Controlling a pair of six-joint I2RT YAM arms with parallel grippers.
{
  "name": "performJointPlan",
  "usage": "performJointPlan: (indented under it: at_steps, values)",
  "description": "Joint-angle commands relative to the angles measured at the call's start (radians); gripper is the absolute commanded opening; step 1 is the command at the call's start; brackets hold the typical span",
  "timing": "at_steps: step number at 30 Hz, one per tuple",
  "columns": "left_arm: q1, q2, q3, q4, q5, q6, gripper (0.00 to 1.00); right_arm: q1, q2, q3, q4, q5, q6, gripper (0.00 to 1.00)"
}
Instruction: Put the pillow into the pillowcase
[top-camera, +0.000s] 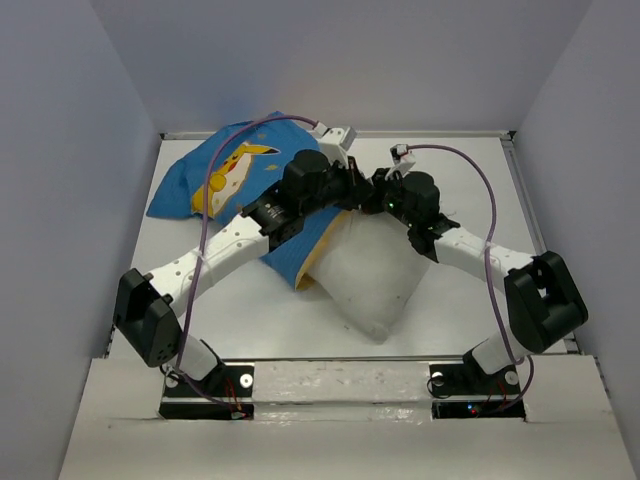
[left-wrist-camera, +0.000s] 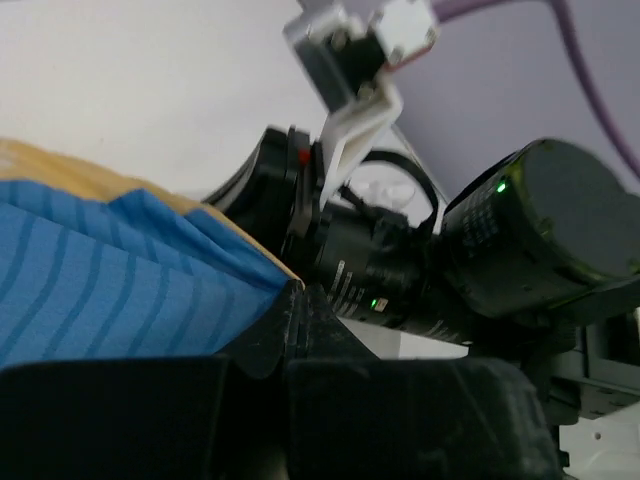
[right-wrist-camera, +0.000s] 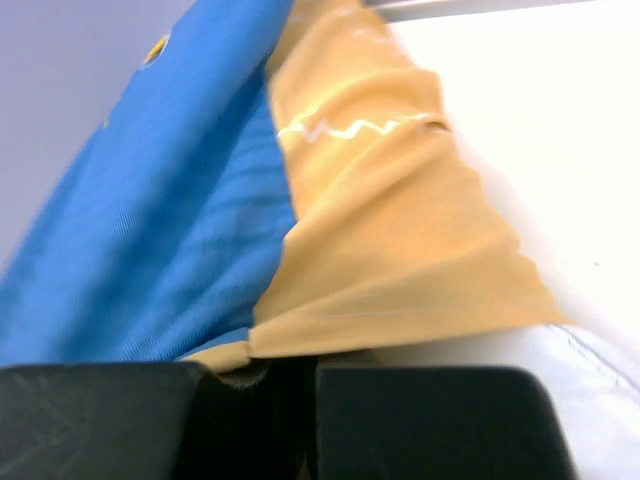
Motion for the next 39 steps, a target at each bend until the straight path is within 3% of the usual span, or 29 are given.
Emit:
performJointPlan:
  at_steps: [1,3,6,8,12,13,15,17,18,20,22,27,30,34,39]
  values:
    - [-0.086,-0.061,-0.071,0.074,0.122,-0.083,0.0,-0.011,0.002,0.001,0.18,0.315,0.161,0.0]
    - [-0.085,-0.038,-0.062,0.02,0.024,-0.044,0.11,-0.011,-0.006,0.006,0.139,0.336,0.175,0.0]
    - [-0.085,0.027,-0.024,0.002,-0.024,0.005,0.35,-0.011,-0.032,-0.019,0.108,0.336,0.181,0.0]
    - [-0.088,0.063,0.054,0.005,-0.054,0.022,0.58,-0.011,-0.047,-0.034,0.093,0.324,0.18,0.0]
    - [-0.106,0.107,0.175,0.063,-0.039,0.054,0.8,-0.011,-0.083,-0.043,0.004,0.338,0.16,0.03]
    - [-0.12,0.101,0.206,0.057,-0.081,0.09,0.86,-0.023,-0.092,-0.022,-0.06,0.327,0.152,0.1]
    - [-0.143,0.04,0.153,0.034,-0.163,0.127,0.88,-0.032,-0.109,0.027,-0.137,0.323,0.111,0.21]
    - [-0.147,-0.033,0.047,0.029,-0.287,0.151,0.88,-0.032,-0.141,0.058,-0.266,0.329,0.067,0.39]
    - [-0.147,-0.126,-0.017,0.034,-0.328,0.151,0.88,-0.032,-0.152,0.076,-0.309,0.324,0.016,0.55]
    - [-0.149,-0.286,-0.243,0.031,-0.449,0.115,0.88,-0.032,-0.196,0.107,-0.423,0.312,-0.041,0.69]
    - [-0.149,-0.392,-0.452,0.015,-0.525,0.07,0.87,-0.032,-0.23,0.106,-0.508,0.284,-0.069,0.73]
    - [-0.167,-0.673,-0.77,-0.115,-0.576,-0.12,0.84,-0.032,-0.335,0.055,-0.599,0.198,-0.101,0.73]
    - [-0.173,-0.767,-0.878,-0.172,-0.59,-0.227,0.83,0.011,-0.407,0.0,-0.625,0.11,-0.112,0.71]
    - [-0.175,-0.831,-0.958,-0.19,-0.584,-0.278,0.83,0.092,-0.455,-0.031,-0.689,0.102,-0.162,0.71]
    - [-0.177,-0.85,-1.036,-0.126,-0.487,-0.307,0.86,0.35,-0.462,-0.017,-0.832,0.264,-0.194,0.75]
